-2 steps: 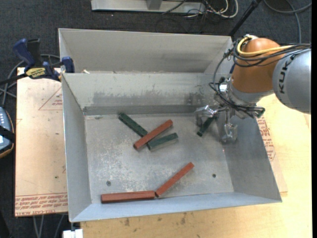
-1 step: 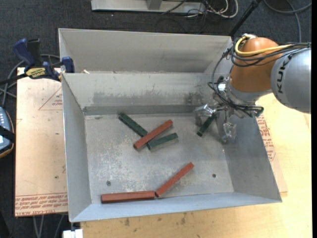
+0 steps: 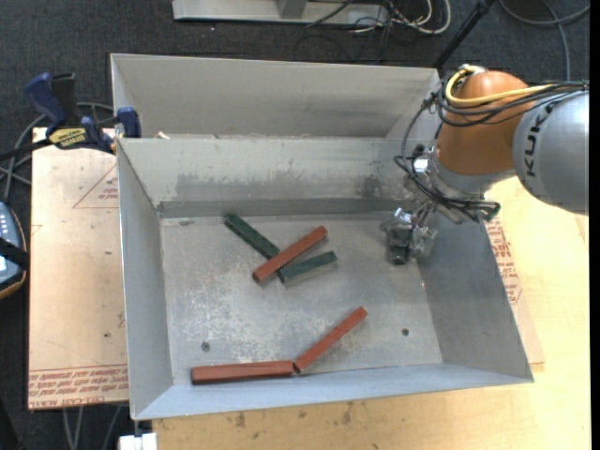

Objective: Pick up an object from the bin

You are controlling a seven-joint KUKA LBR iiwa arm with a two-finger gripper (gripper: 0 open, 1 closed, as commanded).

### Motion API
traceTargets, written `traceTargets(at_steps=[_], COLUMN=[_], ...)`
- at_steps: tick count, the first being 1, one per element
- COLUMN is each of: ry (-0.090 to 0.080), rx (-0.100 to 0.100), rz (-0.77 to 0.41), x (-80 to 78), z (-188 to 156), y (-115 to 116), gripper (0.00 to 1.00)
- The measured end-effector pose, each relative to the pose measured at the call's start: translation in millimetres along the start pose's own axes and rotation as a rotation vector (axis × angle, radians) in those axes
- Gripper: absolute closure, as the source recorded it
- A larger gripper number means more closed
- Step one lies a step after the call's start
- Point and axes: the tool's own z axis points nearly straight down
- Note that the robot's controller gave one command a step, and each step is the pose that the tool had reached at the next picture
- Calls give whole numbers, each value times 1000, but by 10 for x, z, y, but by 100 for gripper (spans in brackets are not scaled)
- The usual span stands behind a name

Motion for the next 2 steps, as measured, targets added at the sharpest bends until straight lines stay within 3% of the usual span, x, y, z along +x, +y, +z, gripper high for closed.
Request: traceTargets(at_steps=[1,2], ry=[-1,-2], rx=[3,12], rz=[0,0], x=[-27,-59], z=[-63,-938], y=[5,-10], gripper=[100,100])
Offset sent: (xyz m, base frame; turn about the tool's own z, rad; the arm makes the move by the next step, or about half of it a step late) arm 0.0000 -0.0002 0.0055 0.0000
